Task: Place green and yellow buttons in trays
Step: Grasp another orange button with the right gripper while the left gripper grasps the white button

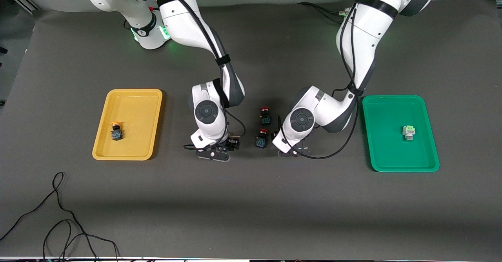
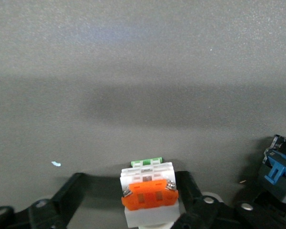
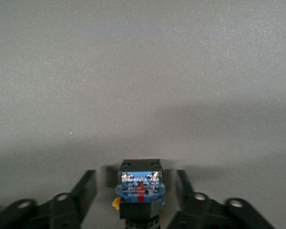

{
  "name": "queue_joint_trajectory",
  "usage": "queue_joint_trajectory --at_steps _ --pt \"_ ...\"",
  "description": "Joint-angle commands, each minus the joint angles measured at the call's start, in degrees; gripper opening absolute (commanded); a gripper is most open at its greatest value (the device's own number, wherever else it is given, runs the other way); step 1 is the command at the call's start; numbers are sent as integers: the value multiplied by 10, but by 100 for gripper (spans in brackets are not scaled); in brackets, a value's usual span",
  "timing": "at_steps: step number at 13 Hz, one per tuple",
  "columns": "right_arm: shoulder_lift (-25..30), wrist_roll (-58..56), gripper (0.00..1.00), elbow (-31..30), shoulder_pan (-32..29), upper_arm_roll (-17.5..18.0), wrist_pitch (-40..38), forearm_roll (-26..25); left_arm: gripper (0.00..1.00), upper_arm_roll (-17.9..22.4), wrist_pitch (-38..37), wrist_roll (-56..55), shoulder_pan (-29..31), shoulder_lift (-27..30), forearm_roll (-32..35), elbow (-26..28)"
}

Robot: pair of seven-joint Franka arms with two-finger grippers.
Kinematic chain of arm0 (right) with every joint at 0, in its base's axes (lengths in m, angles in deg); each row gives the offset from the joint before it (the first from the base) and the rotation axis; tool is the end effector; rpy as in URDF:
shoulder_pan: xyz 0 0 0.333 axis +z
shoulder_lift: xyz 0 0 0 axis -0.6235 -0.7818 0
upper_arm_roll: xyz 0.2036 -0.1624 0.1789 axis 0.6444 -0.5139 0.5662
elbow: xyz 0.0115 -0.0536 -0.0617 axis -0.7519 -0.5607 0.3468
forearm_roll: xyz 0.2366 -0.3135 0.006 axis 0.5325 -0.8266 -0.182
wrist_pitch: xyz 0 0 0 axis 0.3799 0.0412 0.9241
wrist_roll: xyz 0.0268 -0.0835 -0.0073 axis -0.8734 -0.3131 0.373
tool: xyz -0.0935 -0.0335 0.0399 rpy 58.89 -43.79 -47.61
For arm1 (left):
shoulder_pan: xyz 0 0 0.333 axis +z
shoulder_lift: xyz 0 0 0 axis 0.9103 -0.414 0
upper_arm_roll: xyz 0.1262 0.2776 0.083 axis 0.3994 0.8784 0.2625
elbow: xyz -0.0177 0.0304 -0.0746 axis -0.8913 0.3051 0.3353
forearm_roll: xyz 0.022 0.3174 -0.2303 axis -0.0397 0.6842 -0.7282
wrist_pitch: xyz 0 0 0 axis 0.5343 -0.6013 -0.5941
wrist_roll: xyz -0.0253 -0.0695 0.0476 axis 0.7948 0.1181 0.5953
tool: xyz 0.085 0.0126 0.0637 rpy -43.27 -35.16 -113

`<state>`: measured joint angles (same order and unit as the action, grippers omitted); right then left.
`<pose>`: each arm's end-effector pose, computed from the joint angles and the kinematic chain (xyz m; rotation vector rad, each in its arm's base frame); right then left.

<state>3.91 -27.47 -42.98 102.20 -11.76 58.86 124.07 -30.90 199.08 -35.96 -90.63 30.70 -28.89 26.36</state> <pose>0.5812 0.3779 0.1781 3.1057 -0.3129 0.0951 0.5604 -0.3841 0.1689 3.0991 0.1364 -0.2041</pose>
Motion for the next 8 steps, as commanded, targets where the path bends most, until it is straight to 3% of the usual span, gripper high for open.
queue_joint_trajectory --at_steps 1,3,5,8 --pt "8 -17 28 -4 -6 7 7 8 0 4 -2 -29 -5 8 5 4" --pt "12 -18 24 -3 -11 6 6 8 0 5 -25 -28 6 31 6 2" --pt "32 -30 24 0 -12 3 -18 7 0 4 -119 3 39 78 6 -2" --pt "90 -58 24 20 -35 -11 -124 0 0 2 -281 146 118 162 -2 -5"
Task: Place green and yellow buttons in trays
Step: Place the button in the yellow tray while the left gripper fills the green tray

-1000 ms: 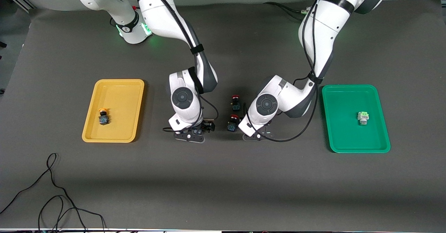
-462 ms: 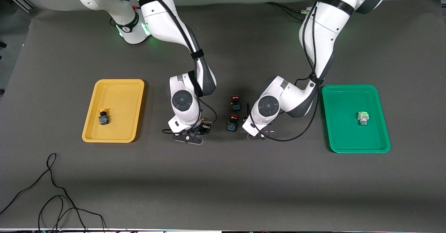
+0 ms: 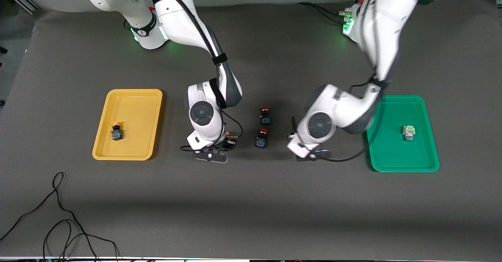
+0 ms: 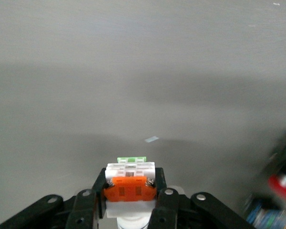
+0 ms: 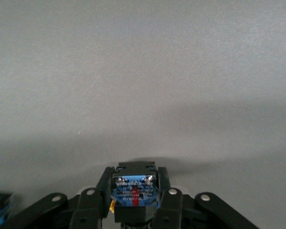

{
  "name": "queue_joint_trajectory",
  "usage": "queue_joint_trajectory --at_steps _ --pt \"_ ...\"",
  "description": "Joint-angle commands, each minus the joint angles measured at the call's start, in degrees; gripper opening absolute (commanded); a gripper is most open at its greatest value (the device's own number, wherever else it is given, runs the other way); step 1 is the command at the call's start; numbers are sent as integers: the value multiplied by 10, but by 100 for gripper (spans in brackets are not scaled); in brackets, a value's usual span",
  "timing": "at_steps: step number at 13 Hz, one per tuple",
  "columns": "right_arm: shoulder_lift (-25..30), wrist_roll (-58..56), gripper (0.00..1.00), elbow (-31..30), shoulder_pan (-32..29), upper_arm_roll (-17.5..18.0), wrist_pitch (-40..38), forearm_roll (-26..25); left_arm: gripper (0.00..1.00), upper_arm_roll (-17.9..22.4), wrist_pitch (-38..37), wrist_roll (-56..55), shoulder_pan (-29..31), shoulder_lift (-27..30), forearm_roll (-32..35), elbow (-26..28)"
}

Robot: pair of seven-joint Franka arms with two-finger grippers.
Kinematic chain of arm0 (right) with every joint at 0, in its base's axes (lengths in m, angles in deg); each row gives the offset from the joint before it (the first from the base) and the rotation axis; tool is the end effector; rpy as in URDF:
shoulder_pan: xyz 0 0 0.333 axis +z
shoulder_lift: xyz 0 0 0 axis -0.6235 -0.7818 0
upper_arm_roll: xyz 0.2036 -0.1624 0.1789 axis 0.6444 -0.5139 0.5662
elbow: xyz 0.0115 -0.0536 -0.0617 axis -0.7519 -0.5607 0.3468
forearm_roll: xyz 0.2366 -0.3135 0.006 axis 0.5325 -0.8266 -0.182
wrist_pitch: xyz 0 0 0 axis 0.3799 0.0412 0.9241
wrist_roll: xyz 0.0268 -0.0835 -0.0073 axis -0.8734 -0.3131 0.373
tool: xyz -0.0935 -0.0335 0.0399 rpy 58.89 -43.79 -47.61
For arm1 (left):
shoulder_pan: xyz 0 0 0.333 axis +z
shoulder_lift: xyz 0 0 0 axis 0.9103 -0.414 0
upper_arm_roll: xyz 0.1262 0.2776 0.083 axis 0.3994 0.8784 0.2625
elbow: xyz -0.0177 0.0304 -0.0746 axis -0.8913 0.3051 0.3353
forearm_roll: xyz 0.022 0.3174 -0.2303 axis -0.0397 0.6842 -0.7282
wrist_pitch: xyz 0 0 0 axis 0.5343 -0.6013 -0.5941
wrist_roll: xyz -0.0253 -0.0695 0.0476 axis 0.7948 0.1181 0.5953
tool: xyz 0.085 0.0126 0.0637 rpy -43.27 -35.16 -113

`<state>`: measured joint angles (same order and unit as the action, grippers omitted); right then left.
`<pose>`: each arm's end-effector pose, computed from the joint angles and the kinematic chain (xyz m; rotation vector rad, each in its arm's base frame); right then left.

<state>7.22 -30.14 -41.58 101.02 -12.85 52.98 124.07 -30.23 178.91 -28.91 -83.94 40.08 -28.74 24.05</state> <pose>0.5918 0.3705 0.2176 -3.1197 0.2783 -0.0228 0.5959 -0.3020 0.2695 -3.0585 -0.1109 0.3671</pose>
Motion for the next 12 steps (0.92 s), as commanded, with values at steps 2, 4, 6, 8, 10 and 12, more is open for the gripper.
queue_joint_trajectory --at_steps 2,4,6,8,10,12 --pt "100 -58 24 20 -36 -16 -138 -2 0 -4 -137 175 112 97 -2 18" --pt "137 -131 24 19 -33 -52 -202 -31 0 -2 -150 319 186 107 4 19" --pt "164 -235 24 -10 -33 -96 -226 -61 0 -1 -140 419 243 102 8 25" --pt "190 -351 24 -76 -26 -158 -226 -65 0 -2 -97 468 279 90 48 46" --pt "196 -442 24 -125 -26 -215 -221 -64 0 -2 3 522 312 90 49 114" --pt "195 -481 24 -194 -27 -231 -157 -65 0 -1 102 525 321 90 49 185"
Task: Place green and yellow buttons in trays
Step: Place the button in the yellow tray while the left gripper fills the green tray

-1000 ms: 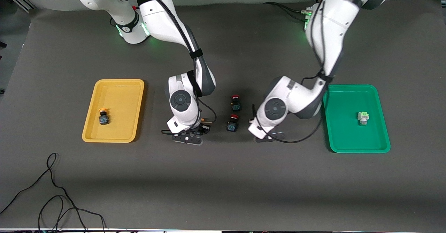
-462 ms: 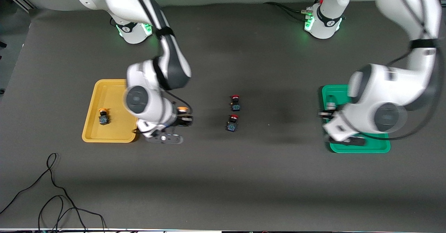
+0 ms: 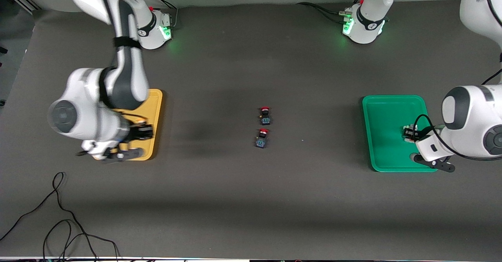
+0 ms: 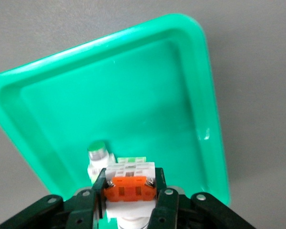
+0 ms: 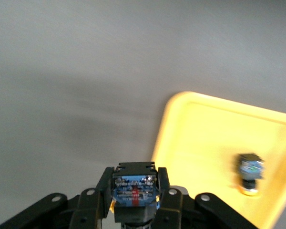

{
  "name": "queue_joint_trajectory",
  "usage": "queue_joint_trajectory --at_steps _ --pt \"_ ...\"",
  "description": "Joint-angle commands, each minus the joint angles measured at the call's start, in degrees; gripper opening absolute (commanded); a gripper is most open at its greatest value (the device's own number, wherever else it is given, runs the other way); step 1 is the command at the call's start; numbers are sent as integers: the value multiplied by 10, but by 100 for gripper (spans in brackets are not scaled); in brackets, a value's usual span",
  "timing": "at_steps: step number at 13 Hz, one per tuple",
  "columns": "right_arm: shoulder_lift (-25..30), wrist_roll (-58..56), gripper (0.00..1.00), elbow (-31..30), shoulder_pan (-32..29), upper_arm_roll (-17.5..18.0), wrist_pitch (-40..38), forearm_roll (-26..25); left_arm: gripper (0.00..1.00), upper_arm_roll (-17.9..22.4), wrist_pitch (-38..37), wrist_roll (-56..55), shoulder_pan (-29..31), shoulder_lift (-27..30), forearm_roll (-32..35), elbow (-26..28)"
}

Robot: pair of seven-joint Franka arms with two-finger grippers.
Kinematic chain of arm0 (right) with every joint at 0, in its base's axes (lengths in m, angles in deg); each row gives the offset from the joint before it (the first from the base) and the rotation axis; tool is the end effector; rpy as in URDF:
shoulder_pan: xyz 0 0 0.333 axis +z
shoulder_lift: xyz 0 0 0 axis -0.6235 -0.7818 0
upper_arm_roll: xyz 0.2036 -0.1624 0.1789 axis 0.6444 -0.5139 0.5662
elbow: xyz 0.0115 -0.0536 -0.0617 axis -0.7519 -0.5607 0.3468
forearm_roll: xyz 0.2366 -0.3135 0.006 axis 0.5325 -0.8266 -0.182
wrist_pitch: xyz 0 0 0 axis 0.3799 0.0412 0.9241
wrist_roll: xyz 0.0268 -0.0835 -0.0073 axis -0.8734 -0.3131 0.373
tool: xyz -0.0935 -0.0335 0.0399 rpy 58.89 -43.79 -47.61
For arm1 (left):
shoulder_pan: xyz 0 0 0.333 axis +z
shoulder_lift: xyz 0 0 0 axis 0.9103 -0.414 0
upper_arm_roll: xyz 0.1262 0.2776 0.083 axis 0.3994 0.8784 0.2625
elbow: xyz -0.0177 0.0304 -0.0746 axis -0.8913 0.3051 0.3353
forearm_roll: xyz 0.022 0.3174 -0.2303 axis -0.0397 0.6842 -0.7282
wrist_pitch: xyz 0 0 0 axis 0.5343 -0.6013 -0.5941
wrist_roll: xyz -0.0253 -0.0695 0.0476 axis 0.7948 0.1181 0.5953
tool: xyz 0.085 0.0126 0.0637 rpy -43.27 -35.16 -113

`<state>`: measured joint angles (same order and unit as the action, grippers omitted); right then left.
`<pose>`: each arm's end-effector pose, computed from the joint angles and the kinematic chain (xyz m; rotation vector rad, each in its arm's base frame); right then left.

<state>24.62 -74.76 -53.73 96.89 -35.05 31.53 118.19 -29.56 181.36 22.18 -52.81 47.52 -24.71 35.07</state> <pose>0.6095 0.0818 0.3617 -3.0794 -0.2763 0.2614 0.6233 0.0517 0.2749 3.0445 -0.4809 -0.3956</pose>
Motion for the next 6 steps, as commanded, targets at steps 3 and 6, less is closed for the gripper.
queue_joint_trajectory --at_steps 3,6 --pt "5 -80 24 -178 8 -3 196 36 0 -8 200 7 17 14 8 161" --pt "-38 -157 24 -212 6 8 238 130 98 -9 221 11 20 21 8 177"
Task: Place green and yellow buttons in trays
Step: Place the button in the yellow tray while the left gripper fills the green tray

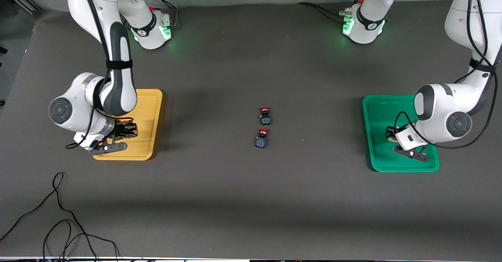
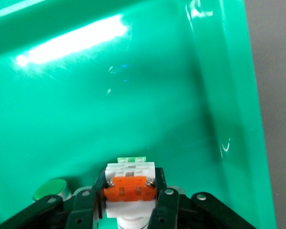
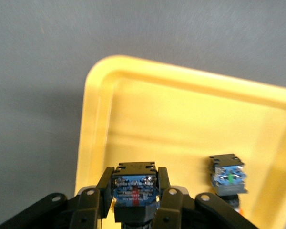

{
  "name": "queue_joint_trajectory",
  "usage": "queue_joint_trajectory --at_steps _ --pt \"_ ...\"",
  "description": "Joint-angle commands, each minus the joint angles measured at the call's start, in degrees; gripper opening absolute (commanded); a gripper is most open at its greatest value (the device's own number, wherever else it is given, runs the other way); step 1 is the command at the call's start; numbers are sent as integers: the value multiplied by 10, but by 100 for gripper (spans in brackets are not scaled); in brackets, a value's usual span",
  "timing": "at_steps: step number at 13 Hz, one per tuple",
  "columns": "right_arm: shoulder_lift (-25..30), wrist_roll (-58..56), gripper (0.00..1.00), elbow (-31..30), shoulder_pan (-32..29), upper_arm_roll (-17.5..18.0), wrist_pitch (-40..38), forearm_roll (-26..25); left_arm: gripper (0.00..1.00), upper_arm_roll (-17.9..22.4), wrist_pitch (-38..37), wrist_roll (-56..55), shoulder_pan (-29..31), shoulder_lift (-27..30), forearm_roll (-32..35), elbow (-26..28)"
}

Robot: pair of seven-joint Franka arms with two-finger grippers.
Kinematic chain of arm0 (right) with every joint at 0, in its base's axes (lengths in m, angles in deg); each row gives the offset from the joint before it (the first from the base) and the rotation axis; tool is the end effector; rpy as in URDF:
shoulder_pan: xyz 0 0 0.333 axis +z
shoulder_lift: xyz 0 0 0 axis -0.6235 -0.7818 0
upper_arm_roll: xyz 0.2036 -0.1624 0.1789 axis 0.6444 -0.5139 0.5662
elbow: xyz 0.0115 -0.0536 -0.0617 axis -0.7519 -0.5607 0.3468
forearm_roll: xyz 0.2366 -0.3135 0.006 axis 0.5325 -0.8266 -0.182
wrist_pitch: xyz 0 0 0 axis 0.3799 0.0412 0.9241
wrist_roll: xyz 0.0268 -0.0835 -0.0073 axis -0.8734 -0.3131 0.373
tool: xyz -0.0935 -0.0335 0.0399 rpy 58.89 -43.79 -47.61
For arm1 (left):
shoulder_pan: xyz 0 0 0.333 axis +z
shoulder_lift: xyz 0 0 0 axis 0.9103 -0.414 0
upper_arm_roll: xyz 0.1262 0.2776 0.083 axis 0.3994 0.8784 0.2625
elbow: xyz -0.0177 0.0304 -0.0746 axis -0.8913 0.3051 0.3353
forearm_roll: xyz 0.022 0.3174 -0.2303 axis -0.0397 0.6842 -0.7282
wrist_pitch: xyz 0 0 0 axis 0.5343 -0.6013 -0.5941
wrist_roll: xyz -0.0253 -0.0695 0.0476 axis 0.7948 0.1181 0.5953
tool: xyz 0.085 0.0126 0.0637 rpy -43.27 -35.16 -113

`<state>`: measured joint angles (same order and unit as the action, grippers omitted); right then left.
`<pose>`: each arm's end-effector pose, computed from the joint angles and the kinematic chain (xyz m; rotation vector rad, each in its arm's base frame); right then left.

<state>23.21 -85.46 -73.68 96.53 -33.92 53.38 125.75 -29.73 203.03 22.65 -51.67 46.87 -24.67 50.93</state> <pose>0.5537 0.0114 0.2470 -3.1093 -0.2303 0.1564 0.5729 0.0458 0.1862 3.0471 -0.5032 -0.2478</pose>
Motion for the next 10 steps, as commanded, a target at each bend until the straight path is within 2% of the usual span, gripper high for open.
queue_joint_trajectory --at_steps 1,3,4,5,8,10 --pt "-47 -72 24 -11 10 -3 20 85 100 -8 -17 1 4 46 8 15" --pt "-54 -85 25 -11 10 -2 18 101 100 -15 -110 -9 -3 92 4 -20" --pt "-54 -79 59 -10 10 -2 16 101 100 -18 -188 -21 -9 117 0 -56" --pt "-53 -76 99 -9 10 -2 14 101 100 -22 -277 -42 -21 137 -1 -103" --pt "-43 -57 100 8 14 -5 -1 100 100 -44 -516 -83 -33 154 -19 -286" --pt "-36 -39 100 33 22 -25 -44 89 100 -47 -594 -96 -37 155 -21 -376"
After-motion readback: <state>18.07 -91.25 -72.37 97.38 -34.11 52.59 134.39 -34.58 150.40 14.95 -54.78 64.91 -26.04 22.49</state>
